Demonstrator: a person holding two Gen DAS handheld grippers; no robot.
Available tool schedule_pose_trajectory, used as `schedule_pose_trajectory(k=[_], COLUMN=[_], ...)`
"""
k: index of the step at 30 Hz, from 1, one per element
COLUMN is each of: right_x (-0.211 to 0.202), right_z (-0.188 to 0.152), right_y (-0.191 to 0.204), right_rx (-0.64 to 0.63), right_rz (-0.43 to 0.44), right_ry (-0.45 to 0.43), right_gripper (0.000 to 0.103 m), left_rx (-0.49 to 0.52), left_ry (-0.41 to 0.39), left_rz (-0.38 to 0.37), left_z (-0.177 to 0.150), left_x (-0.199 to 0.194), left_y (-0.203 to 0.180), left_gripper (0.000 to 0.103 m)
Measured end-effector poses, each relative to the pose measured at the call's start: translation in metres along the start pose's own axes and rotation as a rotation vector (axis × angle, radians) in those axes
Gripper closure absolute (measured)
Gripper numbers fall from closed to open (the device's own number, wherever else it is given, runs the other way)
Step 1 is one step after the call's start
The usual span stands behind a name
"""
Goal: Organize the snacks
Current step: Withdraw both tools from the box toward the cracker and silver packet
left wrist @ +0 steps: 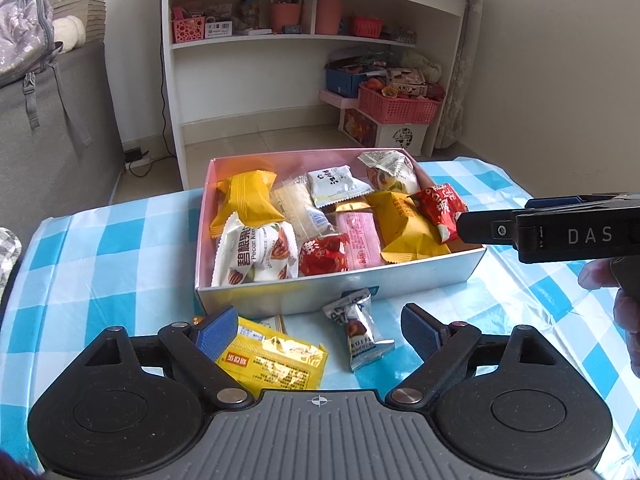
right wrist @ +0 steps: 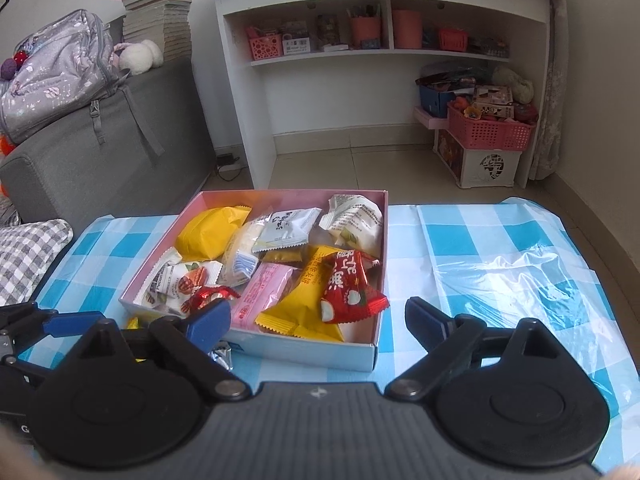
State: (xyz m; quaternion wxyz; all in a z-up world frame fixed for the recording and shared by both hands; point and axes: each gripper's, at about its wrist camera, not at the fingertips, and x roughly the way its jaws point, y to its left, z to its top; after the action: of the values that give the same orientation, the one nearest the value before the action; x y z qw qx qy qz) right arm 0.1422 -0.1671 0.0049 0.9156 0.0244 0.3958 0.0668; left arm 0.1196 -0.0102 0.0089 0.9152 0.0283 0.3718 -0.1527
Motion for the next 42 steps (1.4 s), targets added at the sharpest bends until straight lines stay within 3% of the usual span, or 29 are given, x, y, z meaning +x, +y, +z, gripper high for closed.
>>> schedule_pose_trajectory(k=[9, 26, 31, 42], right_x=[-0.013, -0.022, -0.016, 0.007], right_z=[-0.019, -0.068, -0.079, -0.096], right_y=[0.011, 0.033, 0.038, 0.053], right_rx=[-0.074, -0.195, -0.234, -0.298], right_rz=[0.006, 0.037, 0.047, 0.06], right_ry=[0.015, 0.026, 0.053, 0.101], right_gripper=[0.003, 0.0, 0.0, 0.0], left_rx=[-0.001, 0.032, 0.056, 0.056], left_ry=[-0.003, -0.011, -0.003, 0.008], left_rz=[0.009, 0.058, 0.101, 0.116], left_z=[-0.024, -0.071, -0.086, -0.105], left_x=[-0.021, -0.046, -0.043, -0.017], left_y=[0.006, 0.037, 0.052, 0.067], left_gripper=[0.004, 0.003, 0.003, 0.004])
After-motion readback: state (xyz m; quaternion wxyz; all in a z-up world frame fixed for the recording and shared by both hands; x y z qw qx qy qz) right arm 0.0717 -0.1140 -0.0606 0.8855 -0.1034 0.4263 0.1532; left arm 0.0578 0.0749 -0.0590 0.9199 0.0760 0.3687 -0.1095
